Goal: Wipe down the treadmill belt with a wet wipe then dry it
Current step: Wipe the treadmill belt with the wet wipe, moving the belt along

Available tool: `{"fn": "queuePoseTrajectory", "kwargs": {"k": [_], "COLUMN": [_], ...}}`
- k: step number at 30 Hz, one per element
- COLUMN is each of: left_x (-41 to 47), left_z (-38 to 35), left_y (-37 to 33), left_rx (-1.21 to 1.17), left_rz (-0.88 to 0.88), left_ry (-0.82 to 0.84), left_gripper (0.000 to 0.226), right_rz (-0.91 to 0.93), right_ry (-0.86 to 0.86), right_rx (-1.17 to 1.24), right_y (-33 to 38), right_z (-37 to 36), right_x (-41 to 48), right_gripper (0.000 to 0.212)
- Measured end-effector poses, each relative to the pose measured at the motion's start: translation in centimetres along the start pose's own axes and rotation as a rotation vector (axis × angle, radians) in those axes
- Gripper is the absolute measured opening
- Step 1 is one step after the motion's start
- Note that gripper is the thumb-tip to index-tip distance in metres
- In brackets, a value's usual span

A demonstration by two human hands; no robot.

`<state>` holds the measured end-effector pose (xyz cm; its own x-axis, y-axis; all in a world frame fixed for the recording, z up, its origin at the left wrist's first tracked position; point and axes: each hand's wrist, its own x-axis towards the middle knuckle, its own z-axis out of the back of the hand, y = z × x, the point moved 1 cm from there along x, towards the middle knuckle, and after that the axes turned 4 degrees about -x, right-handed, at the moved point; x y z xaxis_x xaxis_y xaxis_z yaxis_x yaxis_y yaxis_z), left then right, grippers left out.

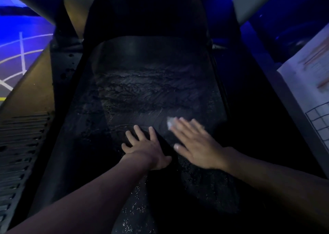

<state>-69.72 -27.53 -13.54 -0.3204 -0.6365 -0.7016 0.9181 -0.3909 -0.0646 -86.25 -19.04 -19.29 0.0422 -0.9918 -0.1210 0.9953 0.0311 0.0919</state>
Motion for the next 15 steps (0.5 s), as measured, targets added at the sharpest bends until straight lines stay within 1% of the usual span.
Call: {"fn": "queuePoseTrajectory", "kwargs": {"k": [1, 2, 3, 4, 5, 6, 8, 9, 10, 11, 12, 13, 14, 15], "left_x": [0.1, 0.2, 0.3, 0.3, 0.2, 0.2, 0.1, 0.2, 0.2, 0.3, 0.3, 0.2, 0.2, 0.2], "left_z": [-0.3, -0.5, -0.6, -0.8, -1.0, -1.1, -1.0, -1.1, -1.1, -1.1, -1.1, -1.2, -1.2, -1.2], "left_y": [-0.3, -0.3, -0.3, -0.3, -0.3, -0.4, -0.8, -1.0, -1.0, -1.1, -1.2, -1.2, -1.3, -1.3], "left_rx": [-0.007, -0.005, -0.004, -0.007, -0.014, -0.018, -0.012, -0.017, -0.019, -0.021, -0.023, -0.024, -0.020, -0.011], "left_rz": [0.010, 0.013, 0.011, 0.010, 0.011, 0.014, 0.019, 0.026, 0.031, 0.032, 0.035, 0.040, 0.043, 0.046], "left_ry": [-0.002, -0.014, -0.028, -0.033, -0.033, -0.034, -0.034, -0.033, -0.035, -0.036, -0.034, -0.032, -0.035, -0.038], "left_gripper": [0.123, 0.127, 0.129, 0.129, 0.128, 0.127, 0.125, 0.124, 0.124, 0.123, 0.123, 0.122, 0.122, 0.122], "right_rz": [0.083, 0.077, -0.037, -0.194, -0.263, -0.249, -0.101, -0.065, -0.124, -0.245, -0.369, -0.418, -0.398, -0.332], "right_ry": [0.013, -0.009, -0.040, -0.067, -0.047, -0.012, -0.002, -0.012, -0.023, -0.061, -0.066, -0.054, -0.053, -0.046], "right_rx": [-0.004, -0.004, 0.034, 0.081, 0.067, 0.045, -0.003, -0.005, 0.006, 0.056, 0.092, 0.104, 0.092, 0.070], "right_y": [-0.4, -1.4, -2.5, -3.4, -3.5, -2.7, -1.5, -2.0, -3.1, -3.9, -4.3, -3.8, -2.9, -2.2], "right_z": [-0.1, 0.0, 0.6, 0.8, 0.6, 0.4, -0.6, -0.6, -0.4, 0.0, 0.1, 0.1, 0.1, -0.4], "right_x": [-0.6, -0.4, -0.1, 0.0, 0.0, -0.2, -1.6, -1.9, -1.7, -1.3, -1.1, -1.1, -1.4, -2.0], "right_gripper": [0.066, 0.066, 0.069, 0.074, 0.077, 0.078, 0.072, 0.069, 0.069, 0.072, 0.076, 0.080, 0.081, 0.079]}}
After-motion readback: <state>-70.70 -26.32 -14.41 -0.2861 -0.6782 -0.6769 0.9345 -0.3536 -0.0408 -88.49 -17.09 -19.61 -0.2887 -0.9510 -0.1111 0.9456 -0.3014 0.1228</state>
